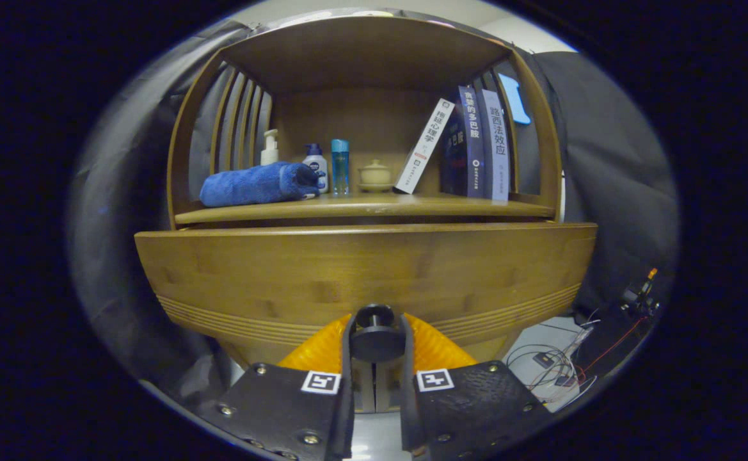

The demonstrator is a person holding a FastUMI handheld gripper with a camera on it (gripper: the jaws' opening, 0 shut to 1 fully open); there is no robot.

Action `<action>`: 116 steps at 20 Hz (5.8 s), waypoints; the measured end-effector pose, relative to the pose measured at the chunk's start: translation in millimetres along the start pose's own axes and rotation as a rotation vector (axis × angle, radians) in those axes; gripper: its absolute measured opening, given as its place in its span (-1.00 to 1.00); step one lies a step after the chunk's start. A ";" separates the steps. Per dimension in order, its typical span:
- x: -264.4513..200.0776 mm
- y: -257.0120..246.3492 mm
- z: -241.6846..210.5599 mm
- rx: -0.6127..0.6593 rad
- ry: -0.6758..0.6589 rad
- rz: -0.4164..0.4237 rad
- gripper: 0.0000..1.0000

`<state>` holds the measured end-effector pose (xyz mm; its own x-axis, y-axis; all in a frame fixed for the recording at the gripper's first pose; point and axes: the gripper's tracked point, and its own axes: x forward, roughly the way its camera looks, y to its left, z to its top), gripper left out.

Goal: Pull open the drawer, take out the items inside it, and place them on the countertop above the cabinet.

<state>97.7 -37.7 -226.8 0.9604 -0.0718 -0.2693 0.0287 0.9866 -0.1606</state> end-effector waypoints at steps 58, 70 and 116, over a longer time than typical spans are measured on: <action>16.0 5.7 -38.1 0.042 0.965 -0.019 0.57; 24.0 1.3 -37.1 0.001 1.024 -0.085 0.43; 179.4 33.5 158.8 0.098 0.134 0.000 -0.11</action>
<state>315.0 5.7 -129.8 0.9149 -0.0843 -0.3947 0.0621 0.9957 -0.0687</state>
